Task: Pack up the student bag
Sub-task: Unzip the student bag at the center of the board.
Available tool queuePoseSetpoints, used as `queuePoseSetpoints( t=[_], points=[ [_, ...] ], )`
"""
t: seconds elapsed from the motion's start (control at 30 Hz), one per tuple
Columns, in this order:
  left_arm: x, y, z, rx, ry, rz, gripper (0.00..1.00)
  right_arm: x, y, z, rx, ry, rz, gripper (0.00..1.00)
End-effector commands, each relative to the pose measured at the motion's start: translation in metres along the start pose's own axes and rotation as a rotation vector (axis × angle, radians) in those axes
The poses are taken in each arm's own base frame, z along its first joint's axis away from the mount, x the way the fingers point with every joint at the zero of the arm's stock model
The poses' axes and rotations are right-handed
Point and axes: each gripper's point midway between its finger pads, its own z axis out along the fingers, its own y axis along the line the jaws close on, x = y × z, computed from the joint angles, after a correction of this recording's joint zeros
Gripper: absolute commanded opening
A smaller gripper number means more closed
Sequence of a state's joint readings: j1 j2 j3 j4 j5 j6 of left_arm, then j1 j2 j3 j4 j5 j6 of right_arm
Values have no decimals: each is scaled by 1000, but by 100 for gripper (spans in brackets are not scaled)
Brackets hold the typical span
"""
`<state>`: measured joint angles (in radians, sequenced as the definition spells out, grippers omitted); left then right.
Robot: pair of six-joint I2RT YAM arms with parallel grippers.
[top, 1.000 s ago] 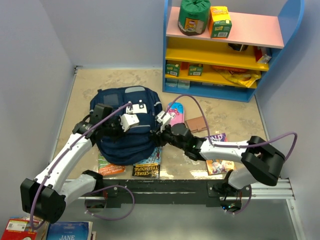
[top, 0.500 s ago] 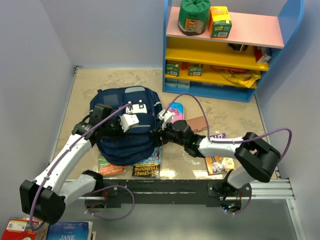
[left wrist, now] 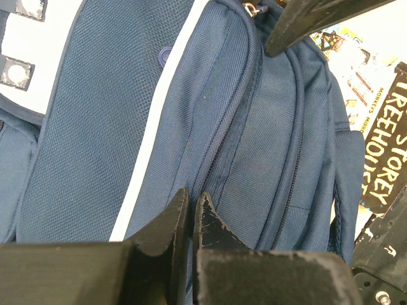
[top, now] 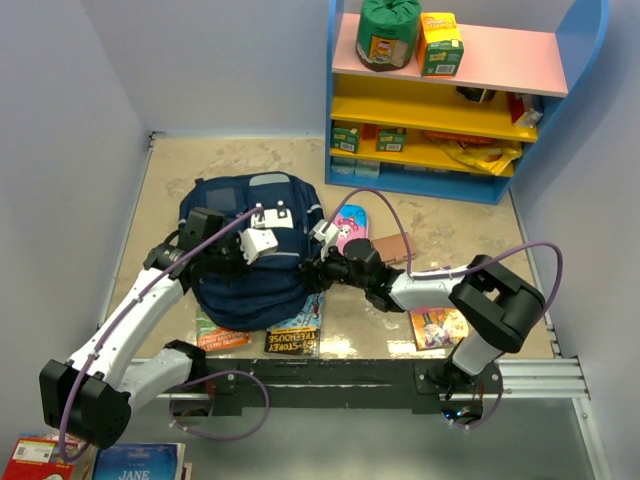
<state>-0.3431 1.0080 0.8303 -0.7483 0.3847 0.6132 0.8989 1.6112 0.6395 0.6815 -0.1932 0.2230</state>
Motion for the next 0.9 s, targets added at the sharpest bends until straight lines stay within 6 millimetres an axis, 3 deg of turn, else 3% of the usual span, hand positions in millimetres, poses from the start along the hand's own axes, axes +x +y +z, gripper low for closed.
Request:
queuePoseSetpoints(
  t=[0.0, 0.33, 0.47, 0.77, 0.87],
  points=[
    [-36, 9, -7, -23, -120, 38, 0, -11, 19, 4, -116, -30, 41, 37],
    [-40, 10, -7, -21, -132, 34, 0, -3, 16, -11, -111, -24, 90, 18],
    [-41, 9, -7, -15, -136, 35, 0, -6, 16, -17, -96, -42, 105, 0],
    [-47, 5, -7, 14, -140, 34, 0, -27, 10, -12, 3, -40, 138, 0],
    [-47, 3, -5, 22, -139, 33, 0, -30, 27, -6, 14, -3, 124, 0]
  ],
)
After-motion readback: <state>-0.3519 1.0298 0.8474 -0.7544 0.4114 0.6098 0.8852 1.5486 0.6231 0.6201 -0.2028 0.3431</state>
